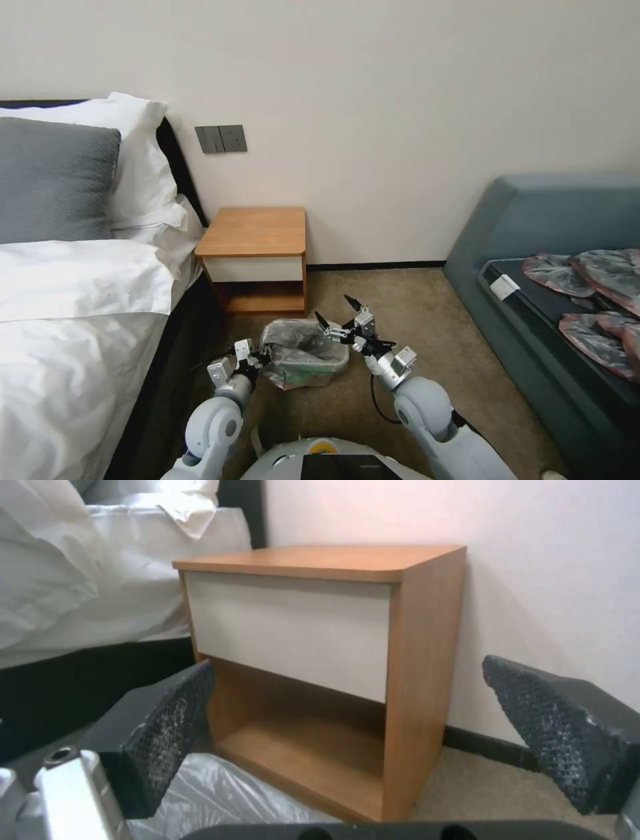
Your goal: Pick up the garbage bag from the table and place it over the trash can.
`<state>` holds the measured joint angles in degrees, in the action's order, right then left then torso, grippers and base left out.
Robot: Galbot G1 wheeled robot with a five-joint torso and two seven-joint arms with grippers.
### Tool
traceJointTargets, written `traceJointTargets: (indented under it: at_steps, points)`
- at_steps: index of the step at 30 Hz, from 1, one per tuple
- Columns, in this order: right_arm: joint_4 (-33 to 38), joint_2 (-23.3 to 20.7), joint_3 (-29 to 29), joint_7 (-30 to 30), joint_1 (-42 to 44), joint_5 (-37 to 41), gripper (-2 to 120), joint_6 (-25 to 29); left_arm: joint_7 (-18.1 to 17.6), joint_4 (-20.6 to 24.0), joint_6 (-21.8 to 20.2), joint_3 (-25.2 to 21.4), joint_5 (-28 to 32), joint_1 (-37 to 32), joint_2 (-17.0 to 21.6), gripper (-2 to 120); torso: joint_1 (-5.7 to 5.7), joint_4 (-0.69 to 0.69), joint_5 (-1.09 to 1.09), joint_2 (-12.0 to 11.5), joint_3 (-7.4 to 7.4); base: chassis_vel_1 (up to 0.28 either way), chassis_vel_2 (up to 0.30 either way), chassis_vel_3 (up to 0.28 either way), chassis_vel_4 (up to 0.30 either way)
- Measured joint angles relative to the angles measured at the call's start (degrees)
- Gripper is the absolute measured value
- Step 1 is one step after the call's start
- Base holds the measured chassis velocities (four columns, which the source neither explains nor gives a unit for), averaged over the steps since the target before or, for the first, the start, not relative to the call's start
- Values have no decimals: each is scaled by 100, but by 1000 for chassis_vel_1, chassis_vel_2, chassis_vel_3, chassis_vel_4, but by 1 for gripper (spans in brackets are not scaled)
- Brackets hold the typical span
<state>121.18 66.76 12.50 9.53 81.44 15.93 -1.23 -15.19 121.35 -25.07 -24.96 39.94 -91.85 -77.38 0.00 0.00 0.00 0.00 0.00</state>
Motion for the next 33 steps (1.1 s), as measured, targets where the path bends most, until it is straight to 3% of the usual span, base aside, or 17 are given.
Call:
traceJointTargets:
  at_steps: [14,33]
  points:
    - [-44,-37,-31,31,-32,4,100,10,-72,-197,19,16,138,9,-39,10,0,0,0,0,0,0,0,0,0]
    - [-77,-33,-64,32,-107,24,100,12,-58,129,15,15,70,-64,-4,78,0,0,0,0,0,0,0,0,0]
